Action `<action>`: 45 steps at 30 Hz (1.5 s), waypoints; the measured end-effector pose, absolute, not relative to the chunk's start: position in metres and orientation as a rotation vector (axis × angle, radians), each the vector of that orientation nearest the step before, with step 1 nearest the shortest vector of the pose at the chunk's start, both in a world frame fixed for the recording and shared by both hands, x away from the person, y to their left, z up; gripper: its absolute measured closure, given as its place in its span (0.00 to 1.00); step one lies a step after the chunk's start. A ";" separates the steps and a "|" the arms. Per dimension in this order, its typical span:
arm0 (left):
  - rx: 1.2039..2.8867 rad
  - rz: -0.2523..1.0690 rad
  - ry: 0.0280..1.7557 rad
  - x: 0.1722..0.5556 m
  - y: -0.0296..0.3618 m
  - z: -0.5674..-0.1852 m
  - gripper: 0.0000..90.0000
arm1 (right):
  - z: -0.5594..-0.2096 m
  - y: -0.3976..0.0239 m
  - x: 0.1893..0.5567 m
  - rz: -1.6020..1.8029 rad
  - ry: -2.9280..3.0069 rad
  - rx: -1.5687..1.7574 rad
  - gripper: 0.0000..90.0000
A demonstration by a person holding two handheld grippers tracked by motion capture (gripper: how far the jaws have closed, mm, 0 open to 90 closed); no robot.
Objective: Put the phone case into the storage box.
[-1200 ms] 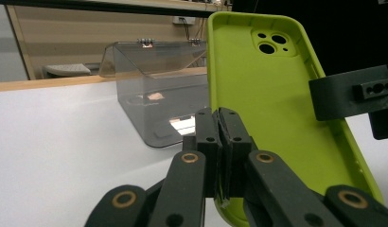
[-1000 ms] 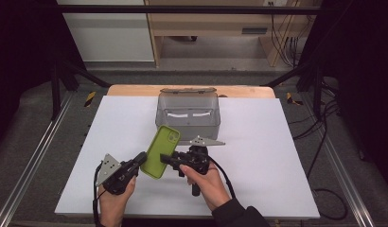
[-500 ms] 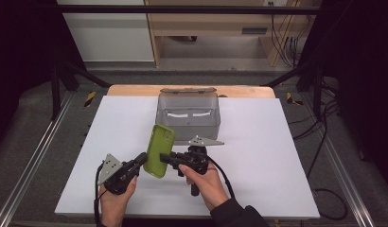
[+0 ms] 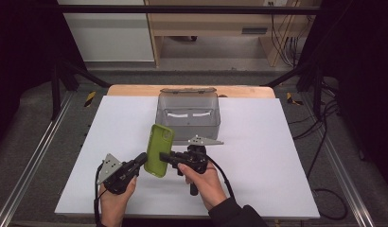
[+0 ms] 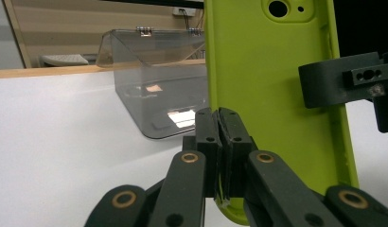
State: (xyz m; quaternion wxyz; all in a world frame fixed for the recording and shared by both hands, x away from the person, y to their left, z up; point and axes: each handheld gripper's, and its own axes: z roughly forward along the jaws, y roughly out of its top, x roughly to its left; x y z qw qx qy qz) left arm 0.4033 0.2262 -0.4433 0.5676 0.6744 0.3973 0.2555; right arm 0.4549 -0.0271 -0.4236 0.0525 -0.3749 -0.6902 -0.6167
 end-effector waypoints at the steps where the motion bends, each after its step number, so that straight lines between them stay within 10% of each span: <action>1: 1.588 0.601 0.935 0.403 0.226 -0.443 0.98 | -0.424 -0.027 0.455 -1.875 -2.104 -1.138 0.84; 45: 1.576 0.585 0.936 0.404 0.225 -0.446 0.96 | -0.422 -0.028 0.455 -1.884 -2.115 -1.144 0.86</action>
